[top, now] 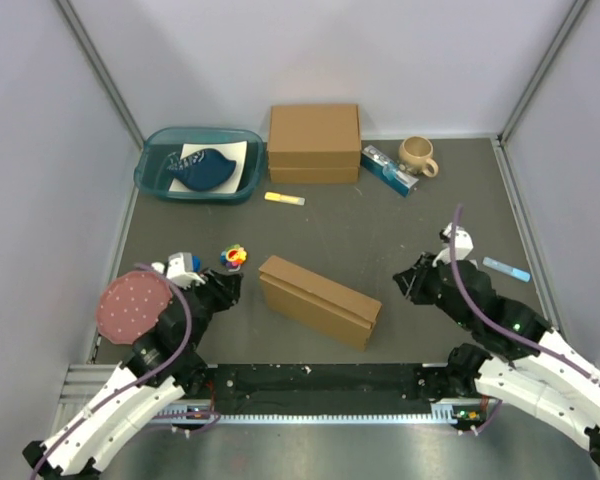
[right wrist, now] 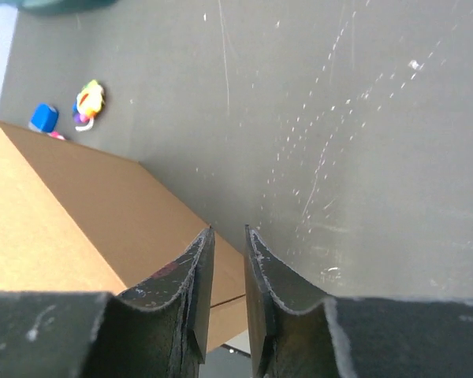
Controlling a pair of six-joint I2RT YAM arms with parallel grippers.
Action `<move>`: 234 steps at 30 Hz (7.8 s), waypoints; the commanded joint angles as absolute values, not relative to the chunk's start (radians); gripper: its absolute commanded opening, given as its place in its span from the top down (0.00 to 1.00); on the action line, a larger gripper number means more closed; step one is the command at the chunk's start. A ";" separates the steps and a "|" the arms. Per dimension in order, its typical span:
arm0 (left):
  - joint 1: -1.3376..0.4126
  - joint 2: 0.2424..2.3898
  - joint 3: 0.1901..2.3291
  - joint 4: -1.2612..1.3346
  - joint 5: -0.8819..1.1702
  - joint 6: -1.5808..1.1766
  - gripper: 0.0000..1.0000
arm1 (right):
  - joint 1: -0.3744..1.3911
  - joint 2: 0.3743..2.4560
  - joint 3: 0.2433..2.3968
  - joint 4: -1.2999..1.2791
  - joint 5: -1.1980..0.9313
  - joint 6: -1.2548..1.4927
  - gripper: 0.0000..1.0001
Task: Fold the paper box
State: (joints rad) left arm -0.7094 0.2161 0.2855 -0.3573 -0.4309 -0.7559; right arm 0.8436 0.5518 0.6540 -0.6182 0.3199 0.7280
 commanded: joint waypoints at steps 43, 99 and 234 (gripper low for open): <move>-0.712 0.534 0.156 0.275 -0.080 -0.781 1.00 | 0.853 0.520 0.819 -0.313 -0.077 0.722 1.00; -0.712 0.520 0.239 0.190 -0.158 -0.730 0.79 | 0.856 0.422 0.630 -0.351 -0.160 0.776 0.52; -0.709 0.141 0.454 -0.476 -0.517 -0.643 0.22 | 1.012 1.664 1.148 -0.029 0.508 -1.137 0.98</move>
